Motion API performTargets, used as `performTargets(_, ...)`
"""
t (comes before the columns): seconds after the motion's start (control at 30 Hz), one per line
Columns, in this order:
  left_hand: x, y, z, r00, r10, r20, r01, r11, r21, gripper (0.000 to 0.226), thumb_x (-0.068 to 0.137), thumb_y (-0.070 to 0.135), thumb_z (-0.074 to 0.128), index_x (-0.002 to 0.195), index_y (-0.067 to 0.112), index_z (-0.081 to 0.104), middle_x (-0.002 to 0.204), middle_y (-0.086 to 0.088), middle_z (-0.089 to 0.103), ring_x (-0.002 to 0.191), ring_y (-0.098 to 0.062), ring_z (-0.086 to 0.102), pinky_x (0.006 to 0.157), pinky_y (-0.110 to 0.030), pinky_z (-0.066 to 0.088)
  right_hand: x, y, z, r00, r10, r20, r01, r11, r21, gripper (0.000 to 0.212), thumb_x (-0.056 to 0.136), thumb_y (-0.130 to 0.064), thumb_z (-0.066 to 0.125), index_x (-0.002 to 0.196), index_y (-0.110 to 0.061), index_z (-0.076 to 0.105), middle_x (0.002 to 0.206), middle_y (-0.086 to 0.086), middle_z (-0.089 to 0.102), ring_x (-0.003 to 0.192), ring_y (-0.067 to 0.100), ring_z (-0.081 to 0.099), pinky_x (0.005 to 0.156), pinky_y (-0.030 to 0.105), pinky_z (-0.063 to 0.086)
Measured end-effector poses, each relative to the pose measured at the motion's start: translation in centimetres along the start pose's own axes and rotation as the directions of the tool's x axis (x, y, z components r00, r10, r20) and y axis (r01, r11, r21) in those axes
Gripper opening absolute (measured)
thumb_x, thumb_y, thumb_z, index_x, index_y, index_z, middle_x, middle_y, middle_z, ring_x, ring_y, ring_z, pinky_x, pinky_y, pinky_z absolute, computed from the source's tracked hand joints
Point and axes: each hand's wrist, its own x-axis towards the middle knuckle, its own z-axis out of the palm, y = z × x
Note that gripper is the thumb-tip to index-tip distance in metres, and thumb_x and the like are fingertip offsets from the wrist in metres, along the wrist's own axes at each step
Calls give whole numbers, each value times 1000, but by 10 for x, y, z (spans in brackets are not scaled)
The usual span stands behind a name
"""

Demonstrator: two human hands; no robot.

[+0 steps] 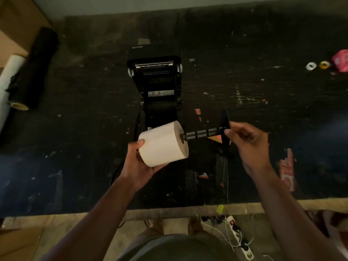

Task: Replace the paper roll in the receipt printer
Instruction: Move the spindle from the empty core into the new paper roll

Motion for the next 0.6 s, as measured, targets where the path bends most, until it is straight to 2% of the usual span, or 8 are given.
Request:
performTargets(0.1,0,-3,6,1000,-21,15,21,1000,-2,103,44,46,95,138,25,58,142,-20,61,131,-45,58,83,-51,63,-8,3,0,999,13,-45,-13,1000,-14,26,88,-3,74,109,-19,75,111,-2,78,108,9,74,96,35,58)
performTargets(0.3,4,-7,12,998,-29,51,29,1000,-2,96,47,45,94,135,24,61,140,-19,62,131,-45,58,81,-50,63,-20,-2,-5,997,-1,-75,-6,996,-92,27,88,-3,74,110,-19,74,104,-10,76,100,0,74,92,29,60)
performTargets(0.47,5,-7,13,1000,-4,11,2,993,117,99,47,45,95,135,24,57,137,-17,64,128,-40,62,92,-53,60,-24,-7,-7,995,-98,-11,94,977,-192,30,87,-7,76,114,-20,74,108,-10,76,101,1,73,88,21,59)
performTargets(0.6,6,-10,15,1000,15,-2,-14,991,132,58,78,41,68,132,25,56,139,-17,62,130,-39,59,101,-56,52,-30,-7,5,982,-139,130,165,961,-223,26,91,-7,72,116,-13,75,116,-5,76,107,1,72,91,20,58)
